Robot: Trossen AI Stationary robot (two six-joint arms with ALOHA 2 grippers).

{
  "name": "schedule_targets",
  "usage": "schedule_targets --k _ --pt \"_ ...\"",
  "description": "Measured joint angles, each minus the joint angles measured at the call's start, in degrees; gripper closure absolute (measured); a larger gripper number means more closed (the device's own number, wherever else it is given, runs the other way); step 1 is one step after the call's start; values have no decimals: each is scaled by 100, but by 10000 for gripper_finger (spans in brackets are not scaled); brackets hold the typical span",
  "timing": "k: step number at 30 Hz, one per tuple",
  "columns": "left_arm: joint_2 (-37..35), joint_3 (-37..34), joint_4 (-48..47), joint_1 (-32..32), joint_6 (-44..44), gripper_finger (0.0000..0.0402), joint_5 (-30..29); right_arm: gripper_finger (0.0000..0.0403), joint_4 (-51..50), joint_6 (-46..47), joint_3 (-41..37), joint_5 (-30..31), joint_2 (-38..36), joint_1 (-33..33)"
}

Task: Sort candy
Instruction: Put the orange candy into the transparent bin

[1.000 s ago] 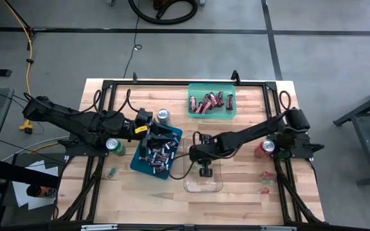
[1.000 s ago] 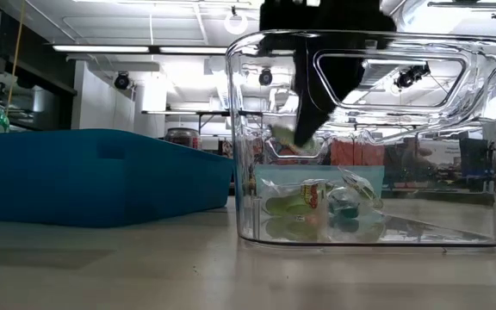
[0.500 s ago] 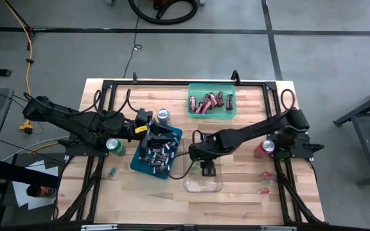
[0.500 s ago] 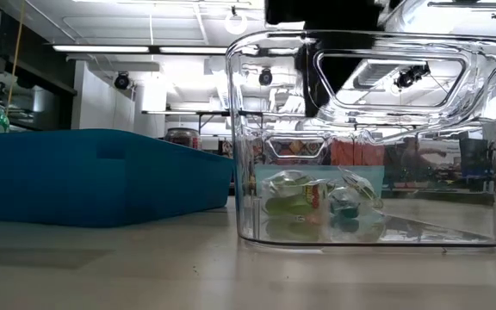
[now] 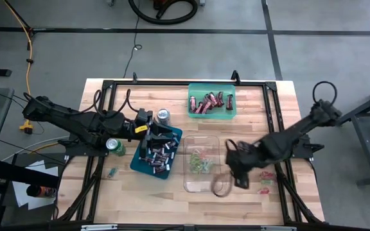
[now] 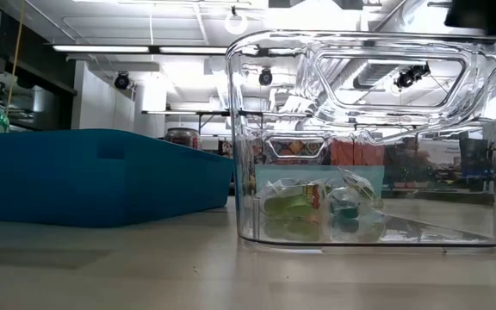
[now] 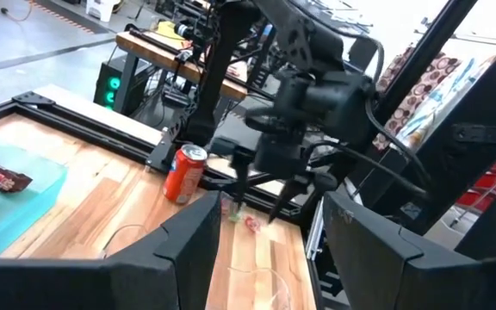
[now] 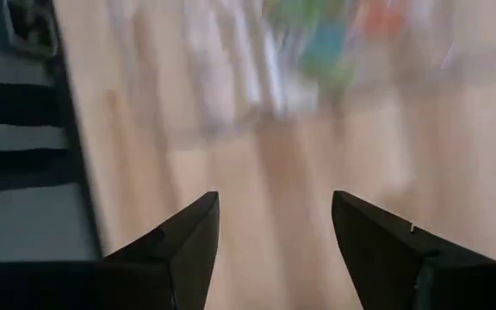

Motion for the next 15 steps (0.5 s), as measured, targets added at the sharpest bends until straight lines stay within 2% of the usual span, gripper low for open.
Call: schedule_targets --k 3,5,9,15 --pt "-2 0 0 28 -6 209 -18 183 -21 1187 -364 -475 -173 546" --pt "0 0 0 52 -91 209 -22 183 -34 1606 -473 -770 -87 949" --pt "0 0 2 104 -197 209 -26 183 -58 1852 -484 -1084 378 1633" --pt "0 0 2 116 -197 209 -65 183 -408 1819 -534 -1522 1323 2231"
